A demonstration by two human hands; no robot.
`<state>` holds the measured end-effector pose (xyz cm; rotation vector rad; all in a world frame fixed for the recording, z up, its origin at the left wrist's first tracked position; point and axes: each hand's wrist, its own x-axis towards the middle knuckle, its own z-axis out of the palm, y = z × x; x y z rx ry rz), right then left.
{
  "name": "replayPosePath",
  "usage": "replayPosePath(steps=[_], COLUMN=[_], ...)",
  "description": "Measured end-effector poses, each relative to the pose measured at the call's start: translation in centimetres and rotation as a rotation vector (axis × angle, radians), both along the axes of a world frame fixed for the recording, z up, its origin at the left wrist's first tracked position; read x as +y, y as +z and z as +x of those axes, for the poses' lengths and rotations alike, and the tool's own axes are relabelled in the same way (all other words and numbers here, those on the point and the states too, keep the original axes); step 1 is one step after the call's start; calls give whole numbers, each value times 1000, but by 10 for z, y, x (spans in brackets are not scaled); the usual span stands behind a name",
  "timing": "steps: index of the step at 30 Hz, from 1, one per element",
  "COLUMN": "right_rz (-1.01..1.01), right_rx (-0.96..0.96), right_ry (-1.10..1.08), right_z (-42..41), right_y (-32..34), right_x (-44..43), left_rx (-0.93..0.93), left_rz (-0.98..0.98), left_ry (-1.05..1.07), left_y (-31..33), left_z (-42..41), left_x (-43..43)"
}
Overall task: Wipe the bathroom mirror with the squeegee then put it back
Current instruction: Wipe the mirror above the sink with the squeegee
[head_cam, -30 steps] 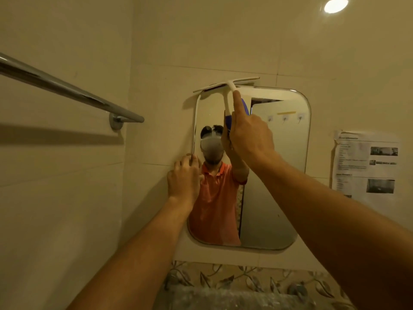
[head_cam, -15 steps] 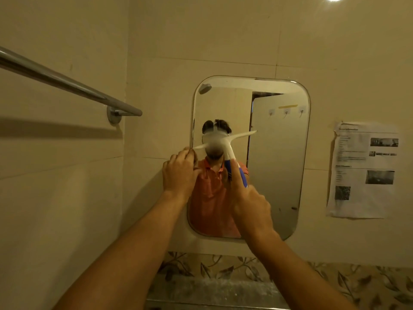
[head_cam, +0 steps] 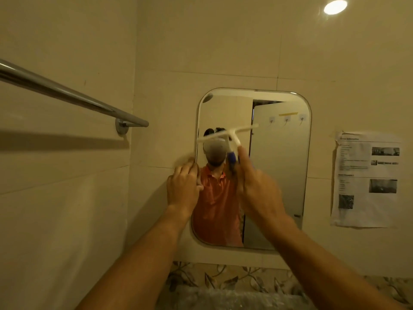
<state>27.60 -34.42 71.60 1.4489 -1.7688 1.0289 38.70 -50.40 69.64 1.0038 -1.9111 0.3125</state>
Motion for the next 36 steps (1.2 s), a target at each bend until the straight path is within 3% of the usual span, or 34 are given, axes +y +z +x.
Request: replayPosePath(steps=[5,11,22,26,29,36], right_rz=[-71,-39,54,120,199,288], right_rx=[89,78,-28,-66,-69,-88], right_ry=[-68,-159,-121,-53,-117,-187], right_z=[19,20,20,24,22,18], right_y=[90,101,0,-48,-80,-128], right_x=[-28,-49,-33,-15,-7,6], left_rx=[-13,-20,-51,97,169,-159], left_rz=[-26,-54,-56,75,129,63], left_ry=[10,20,-89,-320,-364,-111], left_y=[1,-1,1,11,25,52], left_z=[1,-2,10,30,37,27], left_x=[-3,-9,-24,-30,-24,-6])
